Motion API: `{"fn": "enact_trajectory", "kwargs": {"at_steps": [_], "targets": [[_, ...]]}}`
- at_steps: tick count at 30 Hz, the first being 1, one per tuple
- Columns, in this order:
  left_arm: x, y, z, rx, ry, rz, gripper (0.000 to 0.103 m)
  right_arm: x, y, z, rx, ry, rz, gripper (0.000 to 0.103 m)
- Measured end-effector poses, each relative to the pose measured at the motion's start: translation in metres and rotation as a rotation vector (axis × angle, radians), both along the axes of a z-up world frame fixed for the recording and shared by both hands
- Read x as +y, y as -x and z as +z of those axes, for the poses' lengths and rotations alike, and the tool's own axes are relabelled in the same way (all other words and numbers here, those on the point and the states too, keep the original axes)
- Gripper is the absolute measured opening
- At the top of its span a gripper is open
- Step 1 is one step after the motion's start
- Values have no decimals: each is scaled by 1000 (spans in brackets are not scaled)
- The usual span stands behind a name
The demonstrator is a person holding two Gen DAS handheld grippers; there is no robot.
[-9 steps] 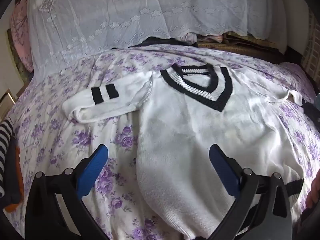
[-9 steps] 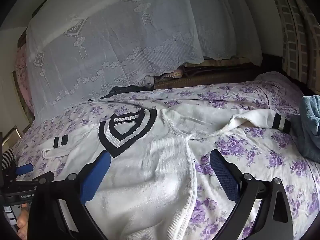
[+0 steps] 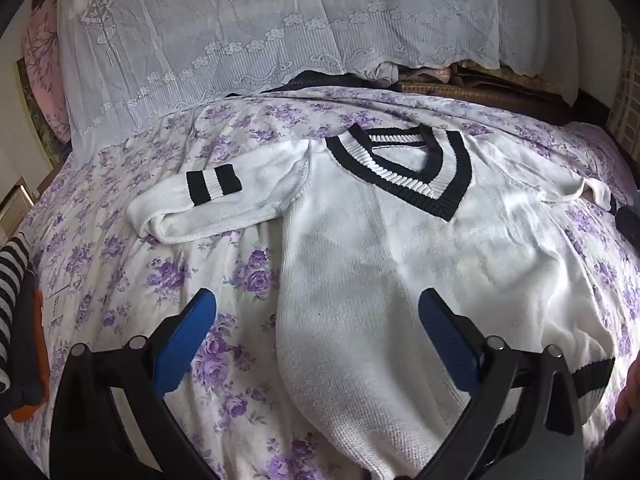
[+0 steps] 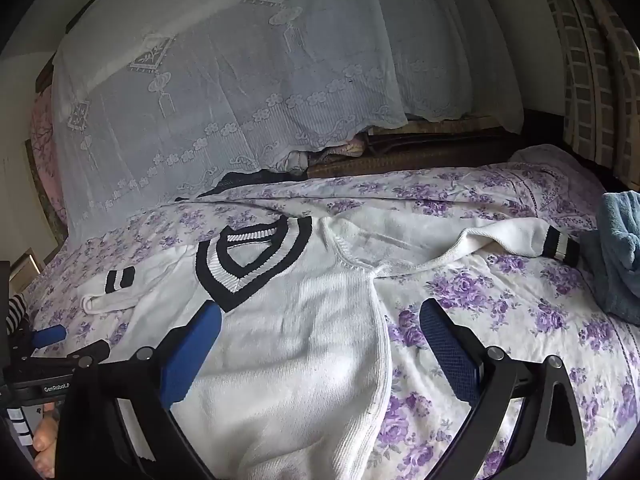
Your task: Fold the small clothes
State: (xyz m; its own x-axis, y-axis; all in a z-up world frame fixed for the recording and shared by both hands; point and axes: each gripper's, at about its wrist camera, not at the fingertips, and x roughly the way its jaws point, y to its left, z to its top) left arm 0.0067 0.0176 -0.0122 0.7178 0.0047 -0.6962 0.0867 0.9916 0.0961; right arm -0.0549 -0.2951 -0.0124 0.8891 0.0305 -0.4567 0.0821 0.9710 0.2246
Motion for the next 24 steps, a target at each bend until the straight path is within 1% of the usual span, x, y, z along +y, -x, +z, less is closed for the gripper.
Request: {"fn": "enact_trajectory", "kwargs": {"at_steps": [8,20,21,24], "targets": [[-2,1,3,2,3,12,99,1,-9,-3,-1,4,2,100],[9,-5,3,13,12,24,99,-1,-7,-2,-8,-6,1,100],[-1,-2,0,11,8,27,99,-1,-7,-2,-9,-5,0,100],[2,-3,-1,14,11,28,99,-1,-7,-2,-8,-5,1,100]]}}
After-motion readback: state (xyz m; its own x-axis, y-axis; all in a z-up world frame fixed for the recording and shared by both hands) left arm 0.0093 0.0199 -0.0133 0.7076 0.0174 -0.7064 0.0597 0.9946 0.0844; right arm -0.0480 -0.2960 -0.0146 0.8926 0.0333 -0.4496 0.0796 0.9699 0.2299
